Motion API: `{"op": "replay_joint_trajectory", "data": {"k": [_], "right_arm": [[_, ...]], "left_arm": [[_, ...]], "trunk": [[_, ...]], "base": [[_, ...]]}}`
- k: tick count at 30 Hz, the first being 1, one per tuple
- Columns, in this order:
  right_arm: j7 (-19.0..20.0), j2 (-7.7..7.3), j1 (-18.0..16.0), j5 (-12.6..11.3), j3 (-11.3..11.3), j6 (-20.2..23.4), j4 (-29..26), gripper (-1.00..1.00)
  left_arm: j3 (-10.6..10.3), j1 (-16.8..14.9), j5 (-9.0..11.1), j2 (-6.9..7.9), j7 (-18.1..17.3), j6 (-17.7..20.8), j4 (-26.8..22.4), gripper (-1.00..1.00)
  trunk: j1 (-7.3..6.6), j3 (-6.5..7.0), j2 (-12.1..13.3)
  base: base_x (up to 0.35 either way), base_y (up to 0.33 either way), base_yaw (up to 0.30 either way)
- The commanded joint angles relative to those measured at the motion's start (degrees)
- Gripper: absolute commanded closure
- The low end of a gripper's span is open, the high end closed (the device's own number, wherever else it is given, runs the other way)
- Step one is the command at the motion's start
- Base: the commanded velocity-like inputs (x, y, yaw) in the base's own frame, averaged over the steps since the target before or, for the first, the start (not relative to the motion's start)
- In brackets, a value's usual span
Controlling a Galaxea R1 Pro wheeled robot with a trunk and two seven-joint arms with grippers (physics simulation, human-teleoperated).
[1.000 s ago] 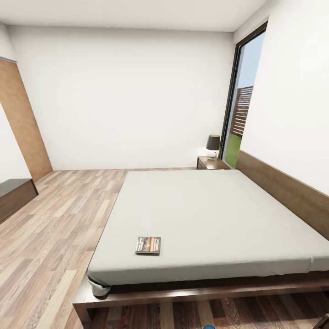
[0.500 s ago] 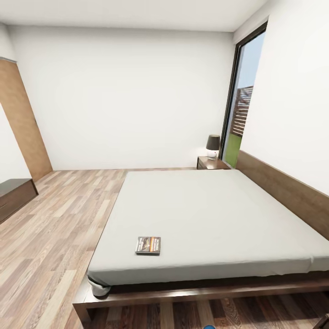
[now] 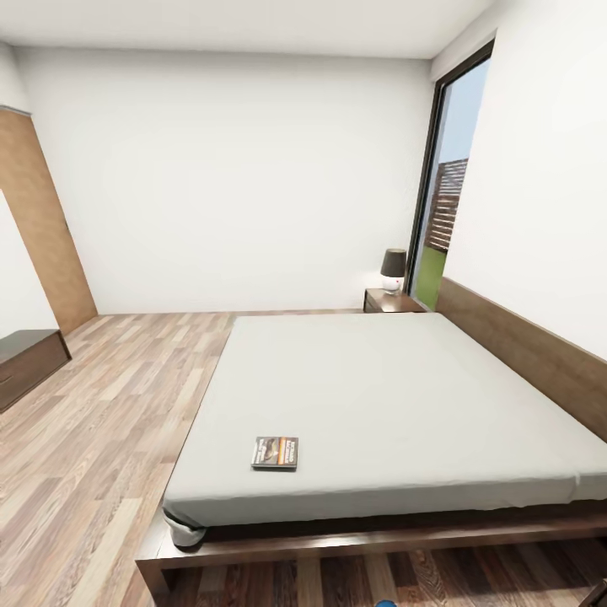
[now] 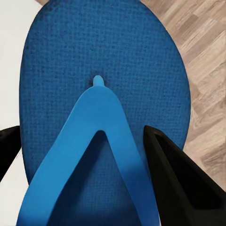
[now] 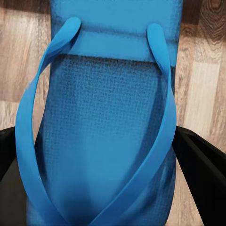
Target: In the bedroom, move the book from the bed onto either nightstand, and place the two sandals side by side next to the bed.
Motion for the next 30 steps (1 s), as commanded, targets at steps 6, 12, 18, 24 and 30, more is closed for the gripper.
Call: {"op": "replay_joint_trajectory", "data": {"k": [6, 12, 18, 24, 30], "right_arm": [[-0.02, 0.02, -0.09, -0.19, 0.28, -0.35, 0.22, 1.00], [-0.02, 0.03, -0.09, -0.17, 0.33, -0.35, 0.22, 1.00], [-0.02, 0.03, -0.09, -0.18, 0.36, -0.35, 0.22, 1.00], [0.03, 0.06, -0.09, -0.20, 0.36, -0.35, 0.22, 1.00], [0.06, 0.08, 0.07, -0.26, 0.37, -0.24, 0.26, 1.00]], "left_arm": [[0.10, -0.02, -0.04, 0.48, 0.43, -0.14, -0.09, 1.00], [0.05, -0.03, -0.05, 0.52, 0.45, -0.16, -0.10, 1.00], [-0.06, -0.02, -0.09, 0.44, 0.24, -0.17, -0.10, 1.00], [-0.21, -0.03, -0.11, 0.41, 0.20, -0.18, -0.10, 1.00], [-0.14, -0.03, -0.04, 0.43, 0.19, -0.18, -0.10, 1.00]], "trunk": [[0.02, -0.09, -0.08], [0.02, -0.09, -0.08], [0.02, -0.09, -0.08], [0.02, -0.09, -0.08], [0.02, -0.09, -0.08]], "base": [[0.000, 0.140, 0.000], [0.001, 0.156, 0.000], [0.089, 0.041, 0.000], [0.042, 0.013, 0.000], [0.027, 0.010, 0.000]]}}
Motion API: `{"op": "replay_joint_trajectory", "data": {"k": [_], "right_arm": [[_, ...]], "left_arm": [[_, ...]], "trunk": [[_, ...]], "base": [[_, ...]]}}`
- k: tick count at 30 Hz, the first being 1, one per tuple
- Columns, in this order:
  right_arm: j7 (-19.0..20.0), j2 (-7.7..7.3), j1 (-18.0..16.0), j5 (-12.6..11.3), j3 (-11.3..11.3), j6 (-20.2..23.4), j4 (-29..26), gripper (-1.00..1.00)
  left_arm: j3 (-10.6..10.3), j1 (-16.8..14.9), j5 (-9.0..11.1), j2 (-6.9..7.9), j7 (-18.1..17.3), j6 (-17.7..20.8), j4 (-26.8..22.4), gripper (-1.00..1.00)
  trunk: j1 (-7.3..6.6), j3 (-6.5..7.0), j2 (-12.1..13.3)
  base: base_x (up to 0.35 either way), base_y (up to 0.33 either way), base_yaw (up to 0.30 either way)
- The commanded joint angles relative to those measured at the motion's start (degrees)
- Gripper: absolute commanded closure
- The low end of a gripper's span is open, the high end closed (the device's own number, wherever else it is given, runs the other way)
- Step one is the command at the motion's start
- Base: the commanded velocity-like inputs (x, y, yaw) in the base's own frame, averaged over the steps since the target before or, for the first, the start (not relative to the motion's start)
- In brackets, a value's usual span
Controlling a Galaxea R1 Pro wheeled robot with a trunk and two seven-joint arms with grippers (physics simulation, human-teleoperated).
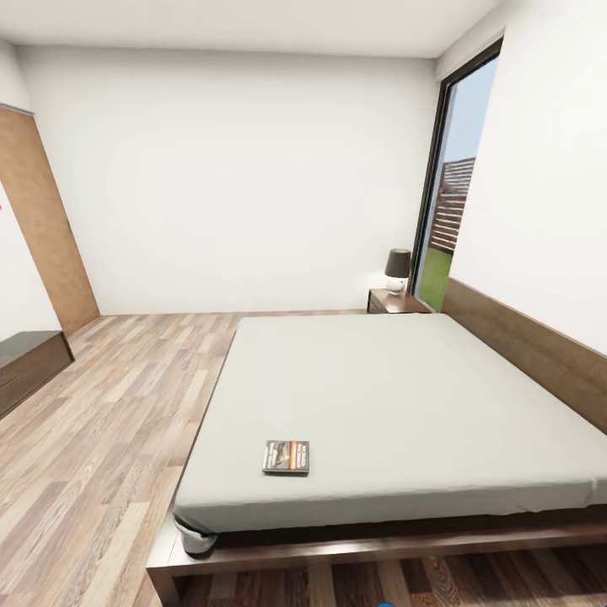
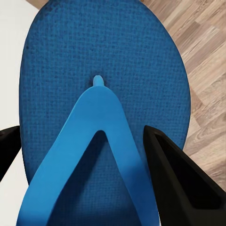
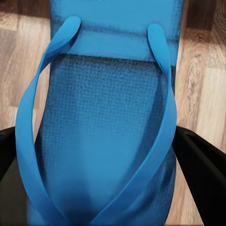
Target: In the bedroom, move the book from the bed onto either nightstand, and place the two sandals side by side next to the bed.
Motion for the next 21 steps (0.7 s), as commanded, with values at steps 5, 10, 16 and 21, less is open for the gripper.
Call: {"op": "replay_joint_trajectory", "data": {"k": [5, 10, 16, 21], "right_arm": [[-0.01, 0.14, 0.19, -0.29, 0.30, 0.60, 0.24, 1.00], [-0.12, 0.41, 0.25, -0.29, 0.24, 7.25, -0.01, 1.00], [-0.22, 0.34, 0.26, -0.40, -0.01, 11.12, 0.06, 1.00], [-0.26, 0.34, 0.26, -0.63, -0.11, 13.58, 0.06, 1.00]], "left_arm": [[0.26, -0.03, -0.01, 0.07, -0.01, -0.04, -0.02, 1.00], [0.25, -0.03, -0.01, 0.09, -0.06, -0.01, 0.04, 1.00], [0.24, -0.03, -0.01, 0.09, -0.07, 0.11, 0.06, 1.00], [0.21, -0.03, -0.06, 0.05, -0.07, 0.20, 0.06, 1.00]], "trunk": [[0.02, -0.09, -0.08], [0.02, -0.09, -0.08], [0.02, -0.09, -0.08], [0.02, -0.09, -0.08]], "base": [[0.005, 0.002, 0.000], [0.001, 0.000, 0.000], [0.000, 0.000, 0.000], [0.017, 0.000, 0.000]]}}
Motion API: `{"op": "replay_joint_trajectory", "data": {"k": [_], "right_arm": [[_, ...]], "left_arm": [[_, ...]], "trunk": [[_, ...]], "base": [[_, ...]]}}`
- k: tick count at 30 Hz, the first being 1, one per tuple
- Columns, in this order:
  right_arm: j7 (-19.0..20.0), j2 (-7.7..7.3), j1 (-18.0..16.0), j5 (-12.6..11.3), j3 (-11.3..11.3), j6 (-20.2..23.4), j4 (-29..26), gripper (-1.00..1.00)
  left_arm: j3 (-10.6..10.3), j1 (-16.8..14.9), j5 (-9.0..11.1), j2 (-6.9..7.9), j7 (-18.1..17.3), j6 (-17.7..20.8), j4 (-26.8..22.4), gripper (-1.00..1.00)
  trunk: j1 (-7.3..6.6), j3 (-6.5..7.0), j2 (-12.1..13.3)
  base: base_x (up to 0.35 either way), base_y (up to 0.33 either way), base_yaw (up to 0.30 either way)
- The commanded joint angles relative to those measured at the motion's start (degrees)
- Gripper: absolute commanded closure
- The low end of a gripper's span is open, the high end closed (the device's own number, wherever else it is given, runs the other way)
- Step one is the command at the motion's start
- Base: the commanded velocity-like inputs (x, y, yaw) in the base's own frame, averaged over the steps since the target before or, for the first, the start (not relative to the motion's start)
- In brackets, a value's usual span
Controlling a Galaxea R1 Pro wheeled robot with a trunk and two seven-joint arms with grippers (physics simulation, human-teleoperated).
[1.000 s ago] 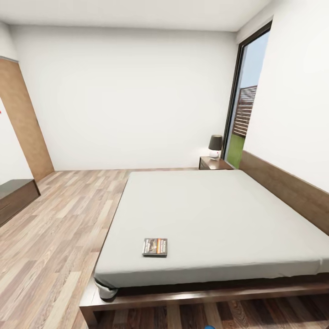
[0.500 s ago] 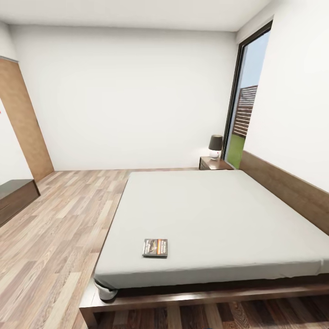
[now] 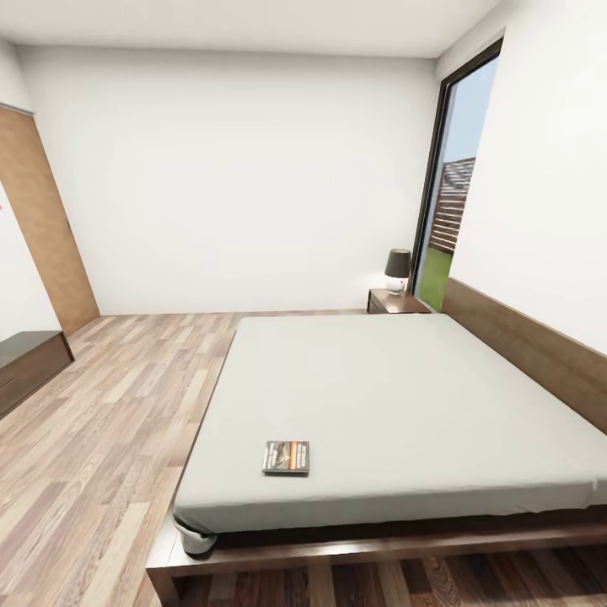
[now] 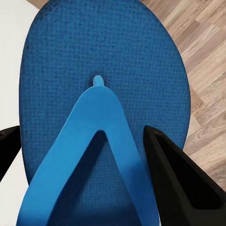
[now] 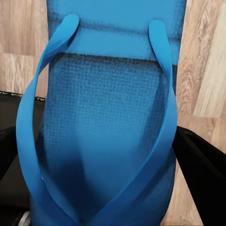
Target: In the bedroom, move the book from the bed onto either nightstand, and place the two sandals side by side next to the bed.
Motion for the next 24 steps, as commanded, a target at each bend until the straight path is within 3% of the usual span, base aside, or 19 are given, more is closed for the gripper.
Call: {"op": "replay_joint_trajectory", "data": {"k": [1, 24], "right_arm": [[-0.06, 0.02, -0.08, -0.23, 0.40, 0.26, 0.10, 1.00], [0.09, 0.18, -0.08, -0.16, 0.53, 2.20, 0.20, 1.00]], "left_arm": [[0.10, -0.03, -0.05, -0.01, 0.01, -0.14, -0.03, 1.00], [-0.04, -0.03, -0.03, -0.21, 0.02, -0.05, -0.11, 1.00]], "trunk": [[0.02, -0.09, -0.08], [0.02, -0.09, -0.08]], "base": [[0.086, 0.000, 0.000], [0.086, 0.030, 0.000]]}}
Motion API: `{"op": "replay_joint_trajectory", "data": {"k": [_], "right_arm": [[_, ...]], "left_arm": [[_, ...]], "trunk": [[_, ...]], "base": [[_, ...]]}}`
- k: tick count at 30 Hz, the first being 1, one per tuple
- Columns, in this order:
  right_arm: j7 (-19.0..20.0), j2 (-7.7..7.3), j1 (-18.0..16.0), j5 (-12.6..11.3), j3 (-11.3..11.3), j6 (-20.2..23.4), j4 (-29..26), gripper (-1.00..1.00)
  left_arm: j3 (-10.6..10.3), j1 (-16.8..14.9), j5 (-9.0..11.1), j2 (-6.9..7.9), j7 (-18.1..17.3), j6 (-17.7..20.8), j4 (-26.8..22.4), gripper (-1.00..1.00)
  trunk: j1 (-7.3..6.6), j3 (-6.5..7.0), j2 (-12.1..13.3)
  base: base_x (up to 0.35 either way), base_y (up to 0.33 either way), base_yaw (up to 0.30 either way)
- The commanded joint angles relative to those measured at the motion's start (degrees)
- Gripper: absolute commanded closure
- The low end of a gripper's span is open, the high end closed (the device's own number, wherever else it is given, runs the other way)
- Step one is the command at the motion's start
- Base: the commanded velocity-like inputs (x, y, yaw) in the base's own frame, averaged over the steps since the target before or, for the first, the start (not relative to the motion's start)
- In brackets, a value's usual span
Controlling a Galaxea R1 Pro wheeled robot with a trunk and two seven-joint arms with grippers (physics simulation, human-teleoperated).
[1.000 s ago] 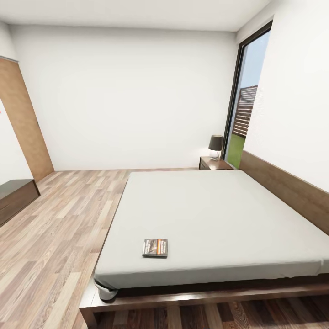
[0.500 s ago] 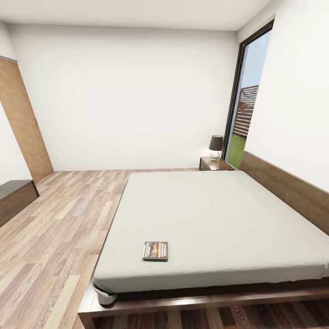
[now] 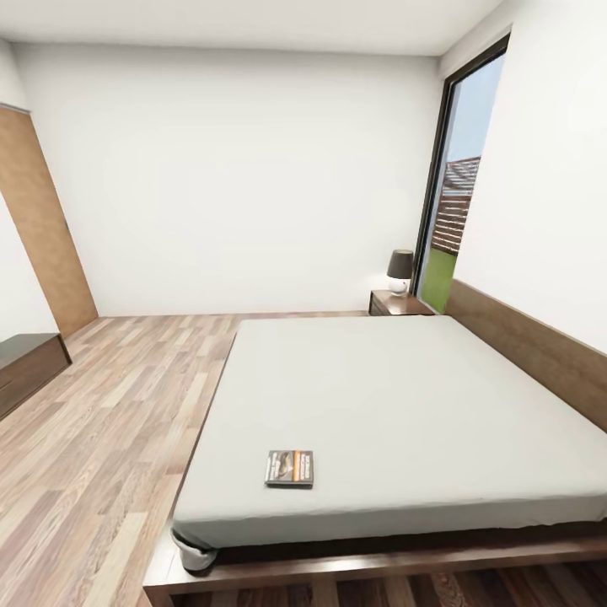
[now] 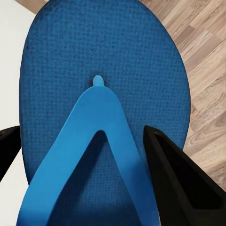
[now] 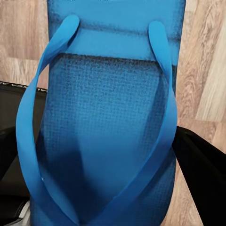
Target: In the bedroom, move the book from the bed onto either nightstand, and place the two sandals side by side next to the bed.
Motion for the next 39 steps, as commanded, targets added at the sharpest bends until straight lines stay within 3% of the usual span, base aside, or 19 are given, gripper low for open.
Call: {"op": "replay_joint_trajectory", "data": {"k": [1, 12, 39], "right_arm": [[-0.04, 0.02, -0.08, -0.18, 0.41, 0.10, 0.13, 1.00], [-0.03, 0.02, -0.08, -0.11, 0.41, 0.11, 0.18, 1.00], [0.06, 0.20, 0.35, -0.10, 0.47, -0.51, 0.17, 1.00]], "left_arm": [[0.13, -0.03, 0.01, 0.00, 0.02, -0.19, -0.03, 1.00], [0.32, -0.03, 0.11, 0.23, 0.11, -0.67, -0.04, 1.00], [0.35, -0.03, 0.04, 0.35, 0.20, -0.73, 0.00, 1.00]], "trunk": [[0.02, -0.09, -0.08], [0.02, -0.09, -0.08], [5.95, -4.94, -10.91]], "base": [[0.023, 0.024, 0.000], [0.005, 0.006, 0.000], [0.000, 0.000, 0.000]]}}
